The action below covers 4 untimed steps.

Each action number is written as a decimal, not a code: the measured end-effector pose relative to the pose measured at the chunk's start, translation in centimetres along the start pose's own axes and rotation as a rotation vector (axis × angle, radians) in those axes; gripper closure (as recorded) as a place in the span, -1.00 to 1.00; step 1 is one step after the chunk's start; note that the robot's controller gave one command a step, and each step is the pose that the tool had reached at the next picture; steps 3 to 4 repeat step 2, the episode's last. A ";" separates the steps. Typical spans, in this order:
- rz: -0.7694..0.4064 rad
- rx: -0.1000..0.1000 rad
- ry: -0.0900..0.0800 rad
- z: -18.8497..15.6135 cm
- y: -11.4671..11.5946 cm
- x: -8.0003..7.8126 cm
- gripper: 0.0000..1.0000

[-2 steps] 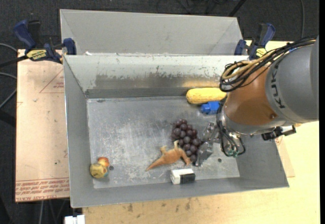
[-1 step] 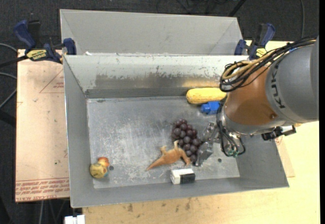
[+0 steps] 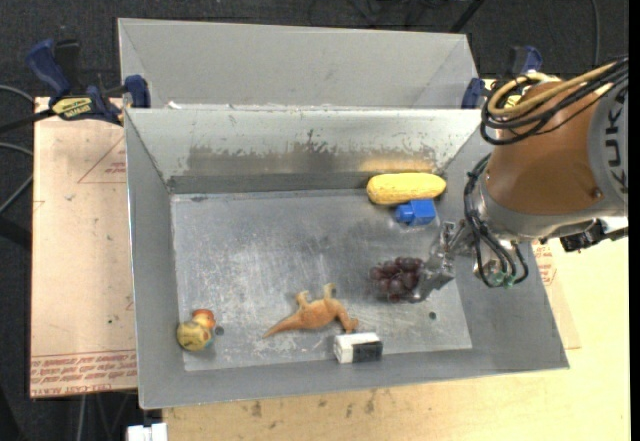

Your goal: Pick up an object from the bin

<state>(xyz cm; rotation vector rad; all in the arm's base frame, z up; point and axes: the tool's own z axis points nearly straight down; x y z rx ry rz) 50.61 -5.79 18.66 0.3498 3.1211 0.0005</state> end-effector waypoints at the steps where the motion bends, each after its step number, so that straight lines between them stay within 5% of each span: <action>1: 0.000 0.000 0.000 0.0 0.0 0.0 1.00; 2: -0.045 0.002 0.007 -3.3 0.5 0.5 1.00; 4: -0.045 0.002 0.007 -3.3 0.5 0.5 1.00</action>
Offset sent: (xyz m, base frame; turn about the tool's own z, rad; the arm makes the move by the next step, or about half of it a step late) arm -0.0055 0.0120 0.0705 -0.0931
